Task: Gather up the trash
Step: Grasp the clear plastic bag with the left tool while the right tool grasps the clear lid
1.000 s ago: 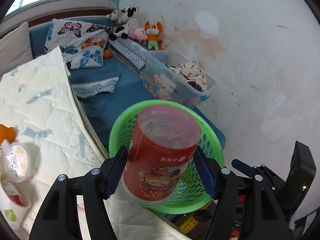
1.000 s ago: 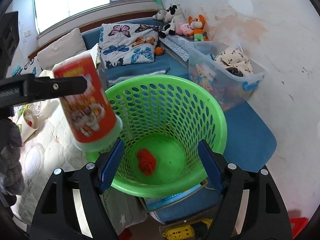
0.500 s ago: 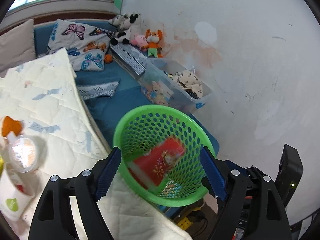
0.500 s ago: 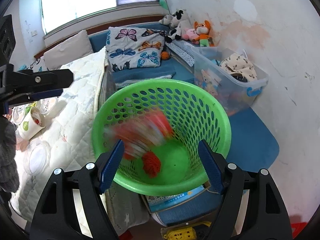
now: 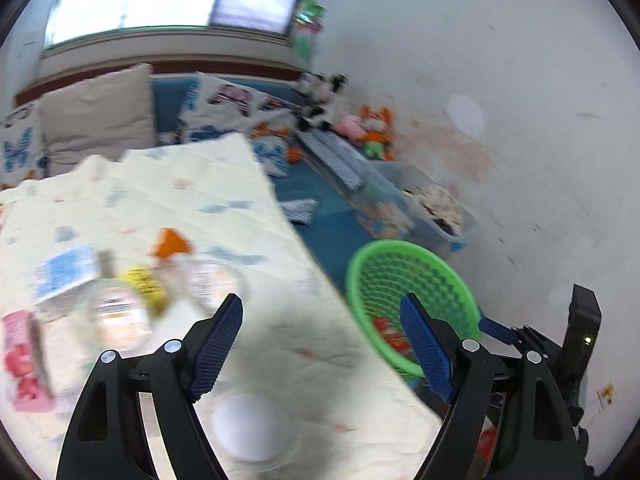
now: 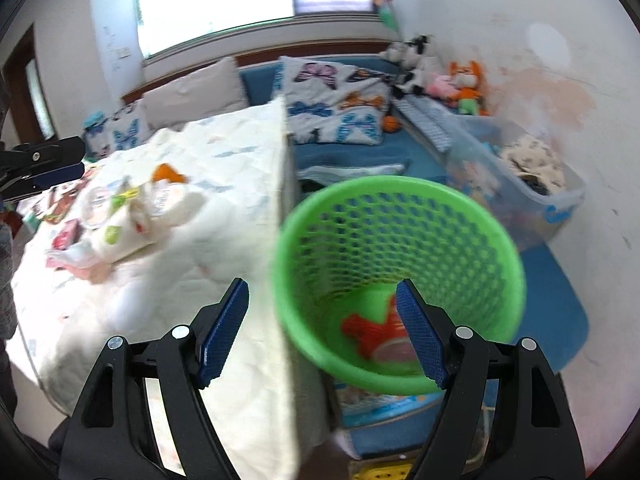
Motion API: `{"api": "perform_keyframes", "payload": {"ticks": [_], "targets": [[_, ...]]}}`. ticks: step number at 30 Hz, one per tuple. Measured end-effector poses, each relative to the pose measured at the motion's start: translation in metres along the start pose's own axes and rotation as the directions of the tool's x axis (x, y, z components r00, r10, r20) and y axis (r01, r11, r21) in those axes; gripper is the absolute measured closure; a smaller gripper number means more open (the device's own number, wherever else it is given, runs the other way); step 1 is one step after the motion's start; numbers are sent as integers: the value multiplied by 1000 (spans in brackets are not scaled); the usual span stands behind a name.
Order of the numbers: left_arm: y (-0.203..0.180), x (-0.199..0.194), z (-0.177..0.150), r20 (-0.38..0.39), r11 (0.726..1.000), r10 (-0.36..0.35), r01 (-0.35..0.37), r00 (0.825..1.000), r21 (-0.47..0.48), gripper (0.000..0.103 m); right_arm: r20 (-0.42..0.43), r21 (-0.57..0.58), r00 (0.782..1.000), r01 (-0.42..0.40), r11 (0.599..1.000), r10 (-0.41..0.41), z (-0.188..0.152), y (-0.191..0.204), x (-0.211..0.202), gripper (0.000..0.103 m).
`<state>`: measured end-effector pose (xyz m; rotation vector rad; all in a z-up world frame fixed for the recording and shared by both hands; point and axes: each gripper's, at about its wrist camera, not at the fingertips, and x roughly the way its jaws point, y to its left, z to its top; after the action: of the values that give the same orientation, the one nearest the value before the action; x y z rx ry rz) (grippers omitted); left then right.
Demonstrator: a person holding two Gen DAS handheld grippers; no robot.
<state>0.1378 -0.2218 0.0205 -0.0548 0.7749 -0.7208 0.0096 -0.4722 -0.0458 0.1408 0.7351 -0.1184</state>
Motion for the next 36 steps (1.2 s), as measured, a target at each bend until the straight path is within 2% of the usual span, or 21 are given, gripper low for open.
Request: {"api": "perform_keyframes", "payload": {"ticks": [7, 11, 14, 19, 25, 27, 36], "targets": [[51, -37, -8, 30, 992, 117, -115, 993, -54, 25, -33, -71, 992, -125, 990, 123, 2, 57, 11, 26], [77, -45, -17, 25, 986, 145, -143, 989, -83, 25, -60, -118, 978, -205, 972, 199, -4, 94, 16, 17], [91, -47, -25, 7, 982, 162, -161, 987, -95, 25, -71, -158, 972, -231, 960, 223, -10, 117, 19, 9], [111, -54, -41, -16, 977, 188, -189, 982, -102, 25, -127, -202, 955, -289, 936, 268, -20, 151, 40, 6], [125, -55, -52, -31, 972, 193, -196, 981, -127, 21, -196, -257, 948, -295, 920, 249, -28, 176, 71, 5], [126, -53, -56, -43, 974, 190, -194, 981, -116, 20, -203, -265, 953, -274, 925, 224, -31, 177, 79, 5], [132, -43, -68, -86, 982, 171, -176, 982, -65, 16, -244, -243, 942, -291, 925, 232, -34, 174, 93, 4]]}}
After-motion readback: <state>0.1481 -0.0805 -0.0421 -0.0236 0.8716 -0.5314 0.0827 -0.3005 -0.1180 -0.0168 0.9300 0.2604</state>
